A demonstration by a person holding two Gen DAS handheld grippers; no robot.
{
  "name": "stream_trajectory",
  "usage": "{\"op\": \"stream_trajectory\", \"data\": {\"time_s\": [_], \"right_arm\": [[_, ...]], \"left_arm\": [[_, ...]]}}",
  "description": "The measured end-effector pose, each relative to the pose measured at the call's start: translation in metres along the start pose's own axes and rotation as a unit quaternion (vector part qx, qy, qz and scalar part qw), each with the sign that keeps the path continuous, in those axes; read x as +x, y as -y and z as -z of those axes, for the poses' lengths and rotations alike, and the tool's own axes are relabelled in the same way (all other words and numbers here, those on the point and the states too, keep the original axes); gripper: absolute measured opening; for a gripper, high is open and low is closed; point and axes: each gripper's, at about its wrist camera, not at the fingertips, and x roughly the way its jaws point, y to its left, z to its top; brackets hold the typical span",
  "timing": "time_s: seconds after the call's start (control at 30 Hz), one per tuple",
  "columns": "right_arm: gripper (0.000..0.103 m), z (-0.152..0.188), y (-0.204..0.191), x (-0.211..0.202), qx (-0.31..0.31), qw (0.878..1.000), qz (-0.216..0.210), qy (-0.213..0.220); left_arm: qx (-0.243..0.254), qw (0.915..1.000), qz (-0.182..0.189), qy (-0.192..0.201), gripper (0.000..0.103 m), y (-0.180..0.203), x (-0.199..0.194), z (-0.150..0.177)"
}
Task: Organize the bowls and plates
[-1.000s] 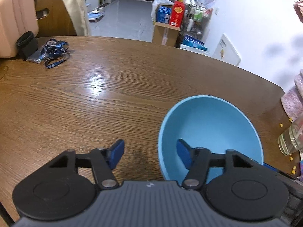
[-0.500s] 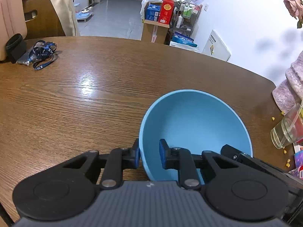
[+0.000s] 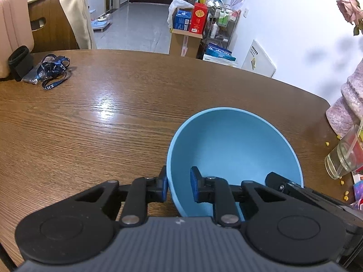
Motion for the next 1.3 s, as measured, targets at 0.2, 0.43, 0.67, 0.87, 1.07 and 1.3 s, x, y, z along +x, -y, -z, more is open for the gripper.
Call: {"op": "stream_trajectory", "data": {"time_s": [0.2,0.43,0.67,0.87,1.07,1.3], "right_arm": [[0.009,0.000,-0.002,-0.005,-0.002,1.000,-0.003,0.007],[0.008,0.000,-0.009,-0.018,-0.008,1.000,-0.013,0.025],[0.008,-0.001,-0.015,-0.035,-0.011,0.999,-0.017,0.046],[0.009,0.001,-0.028,-0.045,-0.014,0.998,-0.020,0.051],[0.009,0.005,-0.050,-0.058,-0.025,0.998,-0.028,0.058],[0.009,0.016,-0.073,-0.073,-0.024,0.996,-0.046,0.066]], "left_arm": [[0.002,1.0000,0.000,0.005,0.020,-0.004,-0.006,-0.001],[0.003,0.9999,0.001,0.016,0.020,-0.009,-0.021,-0.004],[0.007,0.9997,-0.001,0.024,0.020,-0.012,-0.039,-0.005],[-0.003,0.9995,-0.001,0.030,0.020,-0.026,-0.054,-0.006],[-0.015,0.9989,0.002,0.044,0.020,-0.048,-0.074,-0.004],[-0.007,0.9978,-0.011,0.065,0.020,-0.070,-0.100,0.004]]}}
